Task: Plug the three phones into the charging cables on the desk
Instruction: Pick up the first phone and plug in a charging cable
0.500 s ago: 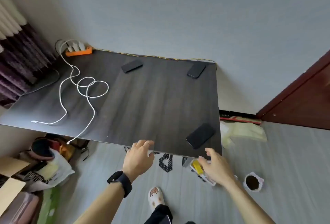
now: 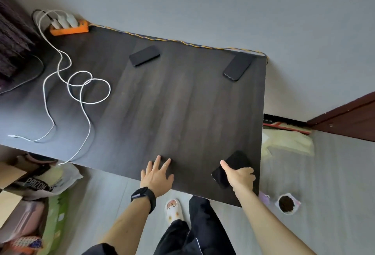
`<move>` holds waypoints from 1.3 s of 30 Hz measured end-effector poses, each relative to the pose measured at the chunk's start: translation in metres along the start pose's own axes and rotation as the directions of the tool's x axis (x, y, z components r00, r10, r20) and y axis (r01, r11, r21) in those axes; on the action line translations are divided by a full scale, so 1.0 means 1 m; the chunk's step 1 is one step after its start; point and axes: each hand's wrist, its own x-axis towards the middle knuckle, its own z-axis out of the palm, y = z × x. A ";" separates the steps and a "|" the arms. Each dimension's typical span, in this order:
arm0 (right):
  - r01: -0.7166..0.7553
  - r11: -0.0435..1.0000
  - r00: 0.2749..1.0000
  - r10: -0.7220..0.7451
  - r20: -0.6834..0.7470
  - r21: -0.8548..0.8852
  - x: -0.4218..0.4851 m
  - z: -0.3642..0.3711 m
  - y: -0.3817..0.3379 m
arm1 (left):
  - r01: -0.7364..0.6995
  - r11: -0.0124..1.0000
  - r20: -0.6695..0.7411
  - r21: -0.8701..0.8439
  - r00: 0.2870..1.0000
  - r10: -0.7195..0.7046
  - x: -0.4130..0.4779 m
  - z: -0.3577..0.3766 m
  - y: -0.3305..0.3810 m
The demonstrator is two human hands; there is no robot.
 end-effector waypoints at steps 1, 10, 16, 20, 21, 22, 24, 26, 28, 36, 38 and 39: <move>-0.013 1.000 1.000 0.013 -0.017 -0.027 0.003 0.002 -0.003 | 0.024 1.000 0.034 0.004 0.999 -0.024 0.000 0.004 0.000; 0.154 0.981 0.978 -0.135 0.156 -0.120 0.022 -0.009 -0.021 | 0.117 0.992 0.050 -0.050 0.992 -0.114 0.005 0.010 0.012; 0.454 0.871 0.838 -0.347 0.421 -0.185 0.010 -0.009 -0.039 | 0.215 0.893 0.133 -0.396 0.975 -0.175 0.015 -0.024 0.018; 0.562 0.827 0.633 -0.409 0.657 -0.028 -0.034 0.016 -0.079 | 0.221 0.511 0.149 -0.831 0.972 -0.179 0.003 -0.057 0.009; 0.557 0.830 0.584 -0.410 0.701 0.022 -0.045 0.024 -0.089 | 0.200 0.442 0.143 -0.874 0.977 -0.161 -0.002 -0.064 0.006; 0.562 0.825 0.542 -0.414 0.731 0.051 -0.056 0.029 -0.097 | 0.191 0.391 0.139 -0.900 0.978 -0.157 -0.007 -0.069 0.002; 0.597 0.799 0.460 -0.417 0.784 0.074 -0.080 0.048 -0.115 | 0.186 0.281 0.132 -0.942 0.971 -0.199 -0.021 -0.079 -0.018; 0.635 0.768 0.396 -0.412 0.821 0.079 -0.103 0.069 -0.127 | 0.180 0.129 0.145 -0.975 0.960 -0.239 -0.032 -0.084 -0.044; 0.688 0.720 0.337 -0.424 0.841 0.087 -0.122 0.086 -0.136 | 0.177 -0.007 0.173 -0.984 0.949 -0.262 -0.040 -0.089 -0.067; 0.737 0.671 0.241 -0.373 0.896 0.081 -0.222 0.191 -0.151 | 0.052 -0.240 0.130 -0.969 0.937 -0.324 -0.083 -0.091 -0.192; 0.720 0.690 0.246 -0.355 0.902 0.075 -0.253 0.226 -0.152 | 0.010 -0.272 0.103 -0.962 0.938 -0.330 -0.093 -0.090 -0.237; 0.711 0.699 0.249 -0.350 0.903 0.074 -0.267 0.236 -0.154 | -0.005 -0.288 0.095 -0.958 0.938 -0.333 -0.097 -0.092 -0.255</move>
